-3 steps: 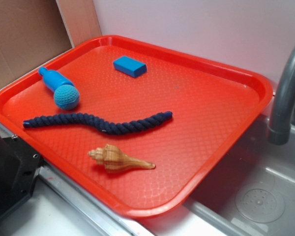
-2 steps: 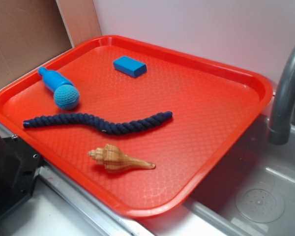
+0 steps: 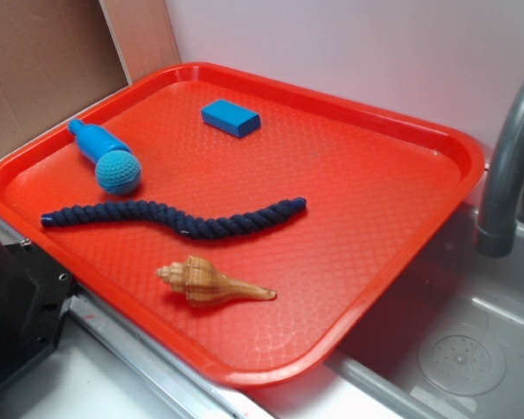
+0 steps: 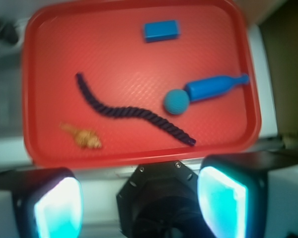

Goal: Grab the blue ball.

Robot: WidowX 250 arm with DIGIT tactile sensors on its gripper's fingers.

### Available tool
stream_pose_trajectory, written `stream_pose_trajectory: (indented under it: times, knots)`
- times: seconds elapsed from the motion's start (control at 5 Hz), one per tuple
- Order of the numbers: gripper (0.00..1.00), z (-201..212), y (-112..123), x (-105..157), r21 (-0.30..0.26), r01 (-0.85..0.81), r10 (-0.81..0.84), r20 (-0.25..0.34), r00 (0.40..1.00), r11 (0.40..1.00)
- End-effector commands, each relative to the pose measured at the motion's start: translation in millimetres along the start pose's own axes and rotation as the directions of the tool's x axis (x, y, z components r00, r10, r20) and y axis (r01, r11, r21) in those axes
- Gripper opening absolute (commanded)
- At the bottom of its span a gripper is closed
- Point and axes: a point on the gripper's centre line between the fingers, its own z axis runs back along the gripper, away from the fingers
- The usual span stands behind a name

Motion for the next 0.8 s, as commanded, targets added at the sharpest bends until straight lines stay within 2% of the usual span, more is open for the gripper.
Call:
stream_pose_trajectory:
  times: [0.0, 0.2, 0.6]
  knots:
    - [1.0, -25, 25, 18, -0.067, -0.474, 0.476, 0.014, 0.879, 0.878]
    - [1.0, -49, 34, 30, -0.071, -0.572, 0.576, 0.068, 0.815, 0.817]
    - [1.0, -88, 47, 45, -0.033, -0.629, 0.628, 0.114, 0.77, 0.777]
